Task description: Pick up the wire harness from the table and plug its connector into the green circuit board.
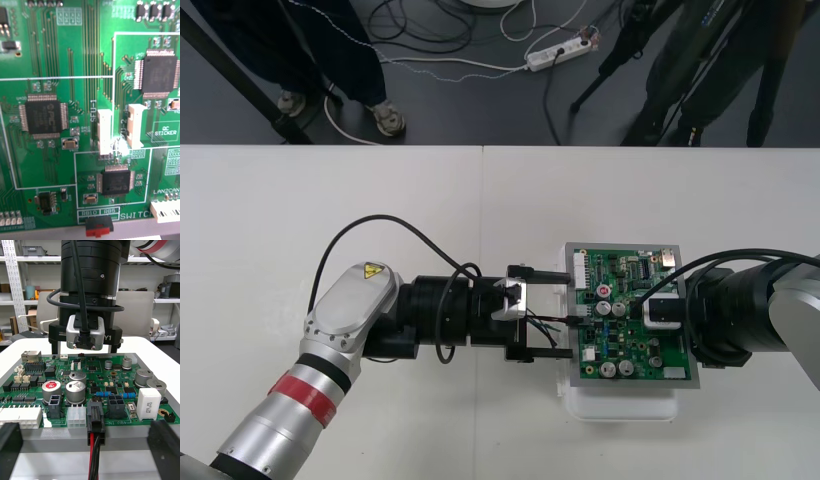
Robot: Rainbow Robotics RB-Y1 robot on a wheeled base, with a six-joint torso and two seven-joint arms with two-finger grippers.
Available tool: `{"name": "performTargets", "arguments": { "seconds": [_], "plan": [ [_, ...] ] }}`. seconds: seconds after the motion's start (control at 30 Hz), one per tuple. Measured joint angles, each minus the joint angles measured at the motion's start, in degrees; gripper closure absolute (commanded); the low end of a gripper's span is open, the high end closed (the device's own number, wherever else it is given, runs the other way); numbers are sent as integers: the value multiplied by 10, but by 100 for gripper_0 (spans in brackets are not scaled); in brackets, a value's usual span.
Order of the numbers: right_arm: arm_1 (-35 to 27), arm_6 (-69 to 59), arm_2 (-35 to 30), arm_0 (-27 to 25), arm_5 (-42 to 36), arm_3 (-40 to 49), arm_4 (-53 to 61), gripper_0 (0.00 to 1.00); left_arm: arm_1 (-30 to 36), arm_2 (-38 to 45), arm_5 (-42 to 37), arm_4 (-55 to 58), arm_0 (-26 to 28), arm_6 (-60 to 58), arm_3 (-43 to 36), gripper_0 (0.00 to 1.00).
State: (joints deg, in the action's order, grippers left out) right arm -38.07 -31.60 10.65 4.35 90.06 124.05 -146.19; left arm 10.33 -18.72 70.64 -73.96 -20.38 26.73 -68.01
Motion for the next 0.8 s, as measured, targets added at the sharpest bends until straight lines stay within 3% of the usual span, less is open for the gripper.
{"name": "performTargets", "arguments": {
  "seconds": [0.8],
  "plan": [
    [-1,3,-21,4,0,-1,21,0,2,0,0,12,0,0,0,0]
  ]
}}
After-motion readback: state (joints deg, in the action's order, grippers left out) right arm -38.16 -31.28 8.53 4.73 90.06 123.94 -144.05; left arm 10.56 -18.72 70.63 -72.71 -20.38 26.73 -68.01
